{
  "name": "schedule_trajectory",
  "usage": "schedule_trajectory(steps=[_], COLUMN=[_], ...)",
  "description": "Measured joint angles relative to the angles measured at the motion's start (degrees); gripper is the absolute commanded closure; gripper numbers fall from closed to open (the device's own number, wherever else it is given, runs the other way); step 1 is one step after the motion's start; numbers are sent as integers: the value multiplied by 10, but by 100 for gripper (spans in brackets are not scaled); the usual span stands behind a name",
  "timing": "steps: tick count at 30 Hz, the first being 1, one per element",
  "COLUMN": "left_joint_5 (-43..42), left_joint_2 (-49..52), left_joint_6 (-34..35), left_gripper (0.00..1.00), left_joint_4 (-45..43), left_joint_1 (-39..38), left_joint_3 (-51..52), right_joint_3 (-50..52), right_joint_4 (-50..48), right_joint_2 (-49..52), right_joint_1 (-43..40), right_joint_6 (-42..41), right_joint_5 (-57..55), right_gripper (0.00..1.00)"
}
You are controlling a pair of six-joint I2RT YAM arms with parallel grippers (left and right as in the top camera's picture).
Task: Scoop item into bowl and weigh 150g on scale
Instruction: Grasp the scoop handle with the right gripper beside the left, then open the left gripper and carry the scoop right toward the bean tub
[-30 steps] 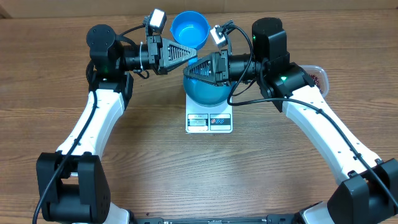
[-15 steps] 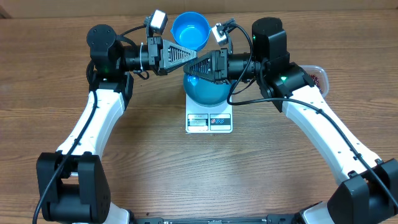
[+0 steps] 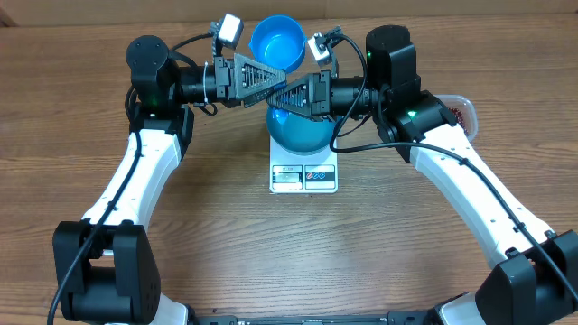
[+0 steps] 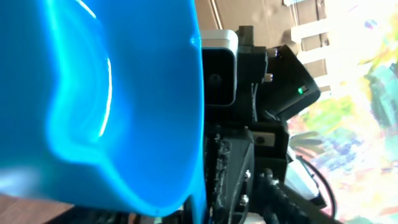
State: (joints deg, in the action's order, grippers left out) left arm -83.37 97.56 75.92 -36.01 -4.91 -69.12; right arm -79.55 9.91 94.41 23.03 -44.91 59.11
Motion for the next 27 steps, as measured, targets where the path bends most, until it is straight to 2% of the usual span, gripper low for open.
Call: schedule_trajectory(steps=[2,4,13,19,22,27], left_joint_5=[0,0,0,0,0,5], left_joint_2=[0,0,0,0,0,0], left_joint_6=[-10,-24,-59,-86,-117,-194], left_gripper=[6,0,0,0,0,0], left_joint_4=[0,0,0,1,22,123], left_joint_1=[0,1,41,82,103,130], left_joint_3=[0,0,0,0,0,0], right_joint_3=[0,0,0,0,0,0], right_joint_4=[0,4,106,300,403,490], right_joint_2=[0,0,0,1,1,1], right_joint_1=[0,-1,-52,-159,-211,-261], right_joint_6=[7,15,79,213,270,316], right_joint_5=[-2,-10,-35,-54,-121,-283], right_gripper=[96,96,96,96,96,96])
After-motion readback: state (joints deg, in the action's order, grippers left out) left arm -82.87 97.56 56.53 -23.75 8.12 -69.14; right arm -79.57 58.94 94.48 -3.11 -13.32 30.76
